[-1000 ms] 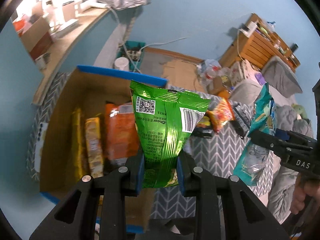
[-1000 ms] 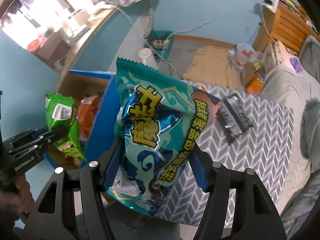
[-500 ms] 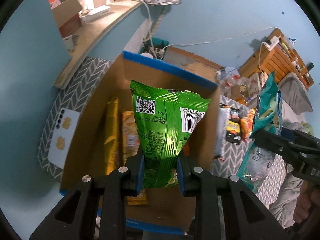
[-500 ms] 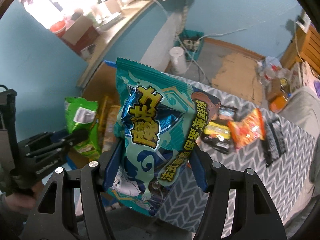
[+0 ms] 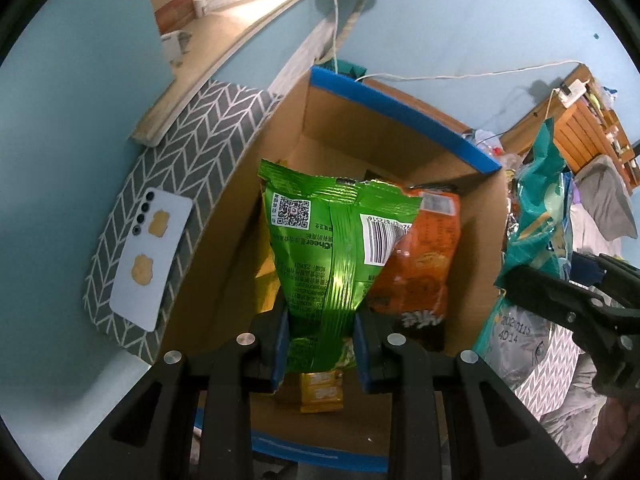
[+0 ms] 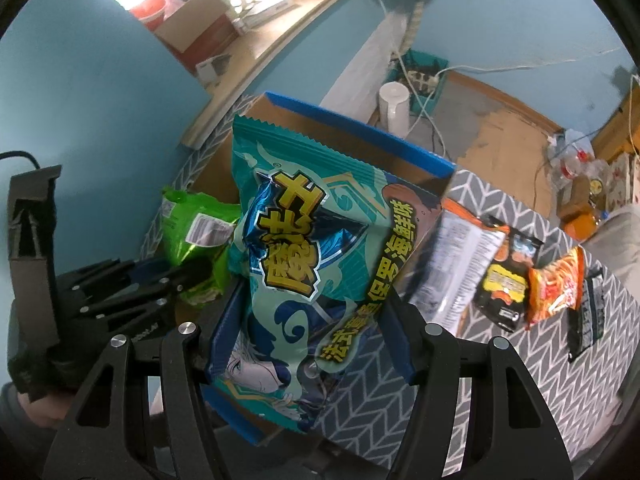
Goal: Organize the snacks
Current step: 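Lower the green bag and teal bag into the box and open both grippers, then withdraw both open grippers from the box back over the table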
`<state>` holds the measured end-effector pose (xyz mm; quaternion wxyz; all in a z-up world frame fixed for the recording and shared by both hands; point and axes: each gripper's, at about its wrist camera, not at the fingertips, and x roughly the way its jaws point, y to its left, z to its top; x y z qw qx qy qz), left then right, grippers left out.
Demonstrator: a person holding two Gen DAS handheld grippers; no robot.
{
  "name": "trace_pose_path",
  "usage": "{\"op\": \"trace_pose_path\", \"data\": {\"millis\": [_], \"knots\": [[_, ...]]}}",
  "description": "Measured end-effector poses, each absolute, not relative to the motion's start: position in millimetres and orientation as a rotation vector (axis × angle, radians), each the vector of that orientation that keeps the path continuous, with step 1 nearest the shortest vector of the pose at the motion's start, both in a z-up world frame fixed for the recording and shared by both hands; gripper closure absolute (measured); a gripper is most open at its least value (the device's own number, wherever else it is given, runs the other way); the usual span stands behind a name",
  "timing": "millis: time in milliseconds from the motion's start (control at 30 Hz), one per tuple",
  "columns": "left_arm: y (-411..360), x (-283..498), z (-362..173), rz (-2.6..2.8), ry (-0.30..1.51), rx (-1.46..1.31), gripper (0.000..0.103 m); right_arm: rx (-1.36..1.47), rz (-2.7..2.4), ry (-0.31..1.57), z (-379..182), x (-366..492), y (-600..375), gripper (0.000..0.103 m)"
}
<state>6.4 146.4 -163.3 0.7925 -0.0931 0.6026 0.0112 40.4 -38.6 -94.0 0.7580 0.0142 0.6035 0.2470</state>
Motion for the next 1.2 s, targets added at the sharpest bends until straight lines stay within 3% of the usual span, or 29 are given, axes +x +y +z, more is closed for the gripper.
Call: {"op": "trace_pose_path", "data": {"millis": [200,300,667,733,800,867,1200], "knots": [[157.3,3.5,-164.7,0.053,1.309,-0.217,0.074,0.017,0.553,1.33,-98.8,41.3,-25.3,0.039],[162.5,2.7,-162.0,0.059,1.305,-0.227,0.063,0.013,0.554,1.338,-101.3,41.7,-20.6,0.039],[179.4,-6.4,-144.2,0.074,1.272,-0.248,0.055,-0.037,0.555,1.379,-112.1,41.0,0.8,0.038],[182.6,-7.2,-142.8,0.074,1.268,-0.253,0.054,-0.045,0.545,1.391,-114.2,40.6,4.4,0.037],[184.5,-7.3,-142.0,0.072,1.267,-0.254,0.054,-0.042,0.536,1.389,-113.8,39.6,5.2,0.027],[186.7,-6.9,-142.3,0.071,1.268,-0.255,0.054,-0.038,0.524,1.381,-111.5,39.7,4.6,0.025],[173.0,-2.9,-135.4,0.014,1.273,-0.252,0.054,0.018,0.48,1.354,-92.7,37.7,-17.0,0.024]]}}
